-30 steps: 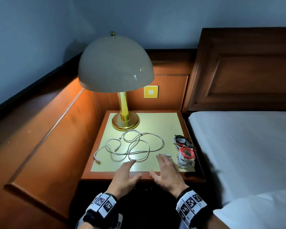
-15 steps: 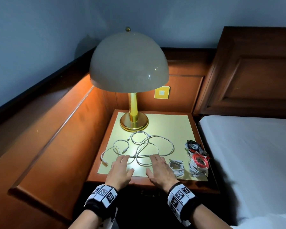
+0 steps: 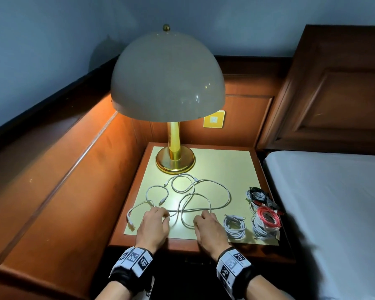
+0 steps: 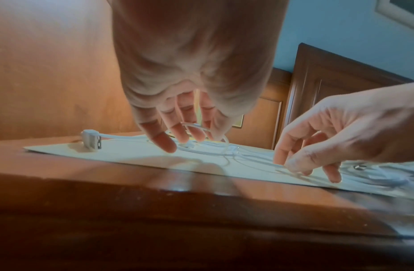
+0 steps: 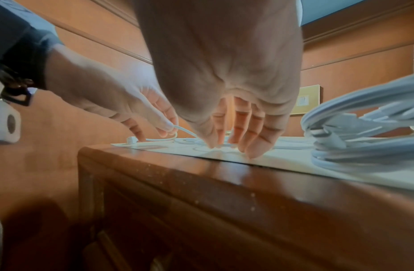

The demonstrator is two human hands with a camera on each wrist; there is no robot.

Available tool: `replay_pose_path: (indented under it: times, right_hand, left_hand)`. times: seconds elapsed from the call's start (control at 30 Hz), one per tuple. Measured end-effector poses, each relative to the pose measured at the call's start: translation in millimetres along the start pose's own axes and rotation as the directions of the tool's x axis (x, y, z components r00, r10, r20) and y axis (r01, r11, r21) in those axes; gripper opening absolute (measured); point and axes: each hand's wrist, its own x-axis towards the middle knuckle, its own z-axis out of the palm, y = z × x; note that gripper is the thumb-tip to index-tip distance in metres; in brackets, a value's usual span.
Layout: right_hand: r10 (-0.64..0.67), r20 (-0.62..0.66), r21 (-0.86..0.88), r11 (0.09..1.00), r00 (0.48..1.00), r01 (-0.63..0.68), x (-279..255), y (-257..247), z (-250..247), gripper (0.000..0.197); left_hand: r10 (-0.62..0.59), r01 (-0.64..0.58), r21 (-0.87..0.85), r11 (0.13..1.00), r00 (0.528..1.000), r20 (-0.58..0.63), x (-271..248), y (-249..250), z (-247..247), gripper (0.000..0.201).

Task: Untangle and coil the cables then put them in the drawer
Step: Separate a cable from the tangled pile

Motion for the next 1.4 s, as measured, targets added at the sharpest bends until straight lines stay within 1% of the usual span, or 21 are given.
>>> replay_pose_path:
  times: [0.1, 0.2, 0.33, 0.43, 0.5, 0.57, 0.63, 0.73, 0.87, 1.0, 1.07, 1.13, 1.2, 1.3, 1.4]
  right_hand:
    - [0.006, -0.036, 0.034, 0.999, 0.999, -0.005, -5, -1, -3, 0.024]
    - [0.025, -0.062, 0.077, 0.997, 0.998, -0.020, -11, -3, -7, 0.024]
    - [0.059, -0.003, 0.162, 0.985, 0.998, -0.058, -15, -6, -10, 0.035]
    - [0.094, -0.016, 0.257, 0.963, 0.995, -0.087, -16, -6, -9, 0.039]
    - [0.108, -0.060, 0.314, 0.946, 0.992, -0.084, -14, -6, -10, 0.040]
    - [0.102, -0.114, 0.335, 0.940, 0.988, -0.059, -9, -7, -12, 0.042]
    - [0.094, -0.133, 0.318, 0.947, 0.987, -0.048, -3, -9, -15, 0.045]
    - [0.154, -0.087, 0.273, 0.954, 0.984, -0.125, 6, -12, -15, 0.051]
    - [0.227, -0.012, 0.198, 0.955, 0.974, -0.220, 18, -16, -12, 0.054]
    - [0.277, -0.010, 0.165, 0.948, 0.961, -0.272, 26, -21, -9, 0.049]
    - [0.304, -0.015, 0.164, 0.941, 0.953, -0.298, 30, -22, -9, 0.043]
    - [0.325, -0.018, 0.163, 0.934, 0.945, -0.318, 35, -22, -11, 0.034]
    - [0.351, -0.032, 0.199, 0.920, 0.936, -0.338, 38, -22, -16, 0.028]
    - [0.411, -0.068, 0.342, 0.865, 0.909, -0.366, 36, -23, -26, 0.026]
    - [0.461, -0.075, 0.532, 0.768, 0.884, -0.356, 26, -27, -34, 0.029]
  left_hand:
    - [0.030, -0.040, -0.089, 0.995, 0.994, -0.108, -11, 3, -3, 0.014]
    - [0.074, -0.100, -0.134, 0.986, 0.979, -0.188, -22, 7, -6, 0.010]
    - [0.115, -0.161, -0.182, 0.970, 0.965, -0.237, -37, 17, -16, 0.007]
    - [0.141, -0.185, -0.211, 0.960, 0.968, -0.207, -50, 22, -22, 0.006]
    - [0.145, -0.179, -0.216, 0.960, 0.976, -0.164, -58, 22, -22, 0.006]
    - [0.139, -0.157, -0.205, 0.966, 0.985, -0.098, -65, 19, -22, 0.005]
    - [0.128, -0.134, -0.211, 0.968, 0.991, -0.042, -71, 16, -22, 0.006]
    - [0.095, -0.085, -0.214, 0.973, 0.995, 0.038, -77, 12, -24, 0.008]
    - [0.075, -0.051, -0.185, 0.981, 0.989, 0.124, -82, 3, -26, 0.010]
    - [0.065, -0.033, -0.165, 0.986, 0.979, 0.193, -84, -5, -27, 0.011]
    - [0.059, -0.026, -0.161, 0.987, 0.978, 0.201, -84, -8, -26, 0.009]
    - [0.035, -0.004, -0.163, 0.987, 0.983, 0.183, -84, -12, -24, 0.009]
    - [0.015, 0.012, -0.167, 0.986, 0.987, 0.158, -82, -16, -21, 0.008]
    - [-0.005, 0.027, -0.167, 0.986, 0.992, 0.129, -80, -19, -18, 0.009]
    - [-0.023, 0.038, -0.162, 0.986, 0.995, 0.094, -76, -20, -16, 0.011]
